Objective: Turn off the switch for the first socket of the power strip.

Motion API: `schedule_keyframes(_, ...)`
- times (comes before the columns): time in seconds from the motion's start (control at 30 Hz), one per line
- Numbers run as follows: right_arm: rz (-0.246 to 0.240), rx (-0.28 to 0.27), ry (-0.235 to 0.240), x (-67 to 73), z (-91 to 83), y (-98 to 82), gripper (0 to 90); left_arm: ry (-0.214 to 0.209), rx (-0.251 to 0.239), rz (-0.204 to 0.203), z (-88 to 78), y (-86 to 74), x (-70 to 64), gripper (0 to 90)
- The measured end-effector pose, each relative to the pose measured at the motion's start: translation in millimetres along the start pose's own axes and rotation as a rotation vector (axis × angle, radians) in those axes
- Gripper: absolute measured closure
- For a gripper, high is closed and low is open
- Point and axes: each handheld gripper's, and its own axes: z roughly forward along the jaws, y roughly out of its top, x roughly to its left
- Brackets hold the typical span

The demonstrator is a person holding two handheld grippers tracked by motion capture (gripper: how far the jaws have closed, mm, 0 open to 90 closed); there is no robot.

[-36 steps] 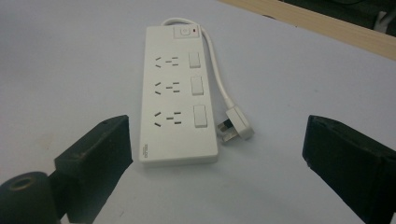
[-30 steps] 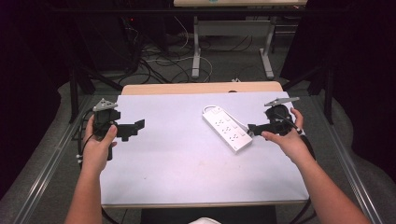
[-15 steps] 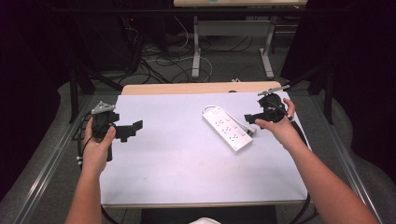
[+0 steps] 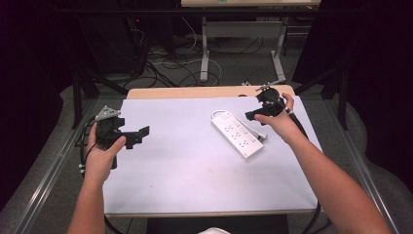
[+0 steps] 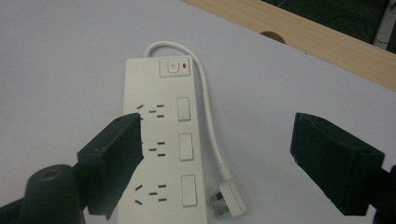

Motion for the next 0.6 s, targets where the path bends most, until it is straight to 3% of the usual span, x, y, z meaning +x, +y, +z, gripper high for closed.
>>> schedule_keyframes(0.37,-0.026,0.037,0.012,5.9,22.6,23.9,31.6,0.002,-0.021,-0.026,-6.9,1.2,-0.5,0.2)
schedule_keyframes(0.6,0.004,0.035,-0.005,2.3,38.0,31.9,40.0,0.007,-0.023,-0.036,-8.2,-0.1,2.6,0.2)
